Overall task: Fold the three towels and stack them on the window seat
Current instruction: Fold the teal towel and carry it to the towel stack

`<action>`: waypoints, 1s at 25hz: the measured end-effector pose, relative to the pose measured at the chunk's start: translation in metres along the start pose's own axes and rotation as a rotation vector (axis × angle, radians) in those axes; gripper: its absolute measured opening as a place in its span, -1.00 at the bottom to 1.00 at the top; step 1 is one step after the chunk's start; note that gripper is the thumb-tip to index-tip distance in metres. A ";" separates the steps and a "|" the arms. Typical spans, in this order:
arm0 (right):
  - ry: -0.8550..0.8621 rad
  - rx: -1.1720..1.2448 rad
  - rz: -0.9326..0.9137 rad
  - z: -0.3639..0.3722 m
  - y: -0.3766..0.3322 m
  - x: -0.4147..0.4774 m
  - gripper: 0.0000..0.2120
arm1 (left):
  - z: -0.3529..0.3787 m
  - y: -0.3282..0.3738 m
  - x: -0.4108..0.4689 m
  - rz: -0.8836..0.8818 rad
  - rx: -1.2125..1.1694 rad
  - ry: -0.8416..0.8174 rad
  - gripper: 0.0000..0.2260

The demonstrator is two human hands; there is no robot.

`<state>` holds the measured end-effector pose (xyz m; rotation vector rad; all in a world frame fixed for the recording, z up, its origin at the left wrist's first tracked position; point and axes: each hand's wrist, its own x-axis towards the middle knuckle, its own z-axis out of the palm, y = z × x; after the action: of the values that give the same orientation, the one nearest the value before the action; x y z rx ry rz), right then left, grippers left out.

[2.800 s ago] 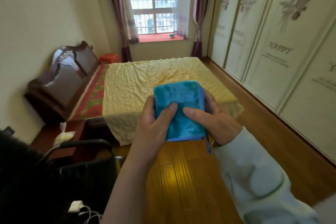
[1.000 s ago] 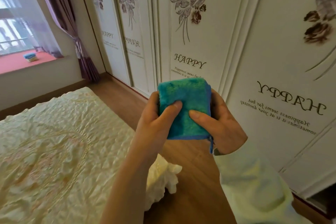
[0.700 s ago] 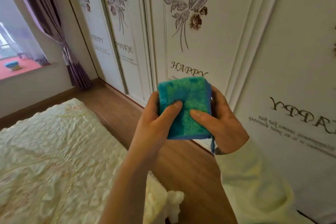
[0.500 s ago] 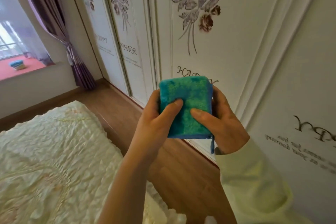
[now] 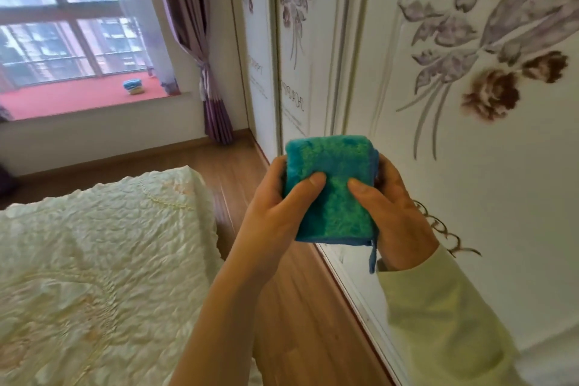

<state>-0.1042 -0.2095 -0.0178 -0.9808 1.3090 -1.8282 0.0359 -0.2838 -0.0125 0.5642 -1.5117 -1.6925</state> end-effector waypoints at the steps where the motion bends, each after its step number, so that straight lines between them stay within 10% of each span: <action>1: -0.027 0.010 0.003 0.001 0.008 0.028 -0.56 | -0.007 -0.006 0.023 0.006 -0.005 0.027 -0.69; 25: -0.472 0.152 0.118 0.223 0.200 0.694 -0.48 | -0.339 -0.048 0.595 0.093 0.065 0.499 -0.73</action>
<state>-0.2312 -0.9545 -0.0313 -1.1378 0.9056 -1.4648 -0.0728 -0.9618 -0.0234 0.8624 -1.2099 -1.3091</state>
